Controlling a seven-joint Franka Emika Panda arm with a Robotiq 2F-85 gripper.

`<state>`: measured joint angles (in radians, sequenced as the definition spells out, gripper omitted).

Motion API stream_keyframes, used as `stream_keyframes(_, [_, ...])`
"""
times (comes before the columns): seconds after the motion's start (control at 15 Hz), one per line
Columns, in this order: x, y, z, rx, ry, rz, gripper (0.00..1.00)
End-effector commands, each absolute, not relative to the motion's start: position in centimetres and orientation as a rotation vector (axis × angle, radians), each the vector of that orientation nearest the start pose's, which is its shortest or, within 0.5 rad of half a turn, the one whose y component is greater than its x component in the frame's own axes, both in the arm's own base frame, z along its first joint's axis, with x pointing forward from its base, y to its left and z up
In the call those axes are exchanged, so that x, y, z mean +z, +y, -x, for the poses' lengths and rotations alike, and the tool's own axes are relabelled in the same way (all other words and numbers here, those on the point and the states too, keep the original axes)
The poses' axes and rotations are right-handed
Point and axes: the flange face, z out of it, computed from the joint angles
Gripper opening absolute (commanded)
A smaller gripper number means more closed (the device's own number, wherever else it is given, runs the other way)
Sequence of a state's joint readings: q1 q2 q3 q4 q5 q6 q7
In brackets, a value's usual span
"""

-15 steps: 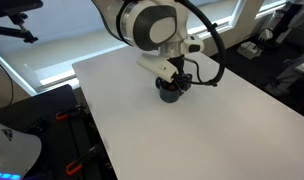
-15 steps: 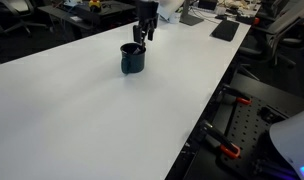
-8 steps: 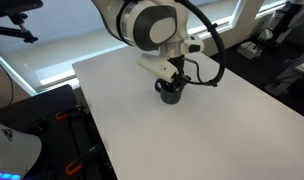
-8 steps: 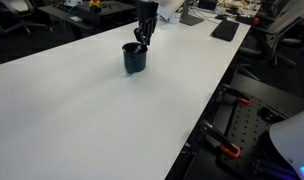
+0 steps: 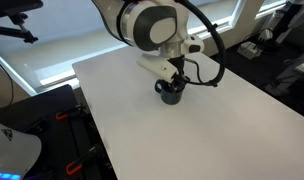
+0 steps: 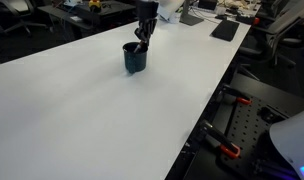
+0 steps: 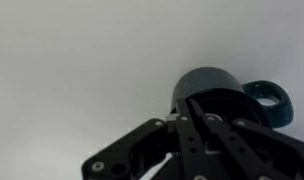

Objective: Remove the marker from the mug cup

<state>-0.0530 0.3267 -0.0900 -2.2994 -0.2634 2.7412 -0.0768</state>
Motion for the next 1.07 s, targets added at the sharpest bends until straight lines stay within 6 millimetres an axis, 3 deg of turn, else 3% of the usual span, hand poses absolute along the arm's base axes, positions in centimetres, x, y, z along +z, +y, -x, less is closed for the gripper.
stream_keyframes(0.0, [22.1,-6.75,-53.81,-0.191,-0.307,3.282,0.4])
stream_keyframes(0.53, [22.44,-6.38,-54.5,-0.231,-0.323,3.277,0.99])
stream_keyframes(1.0, [21.69,-6.43,-54.58,-0.212,-0.325,3.269,1.0])
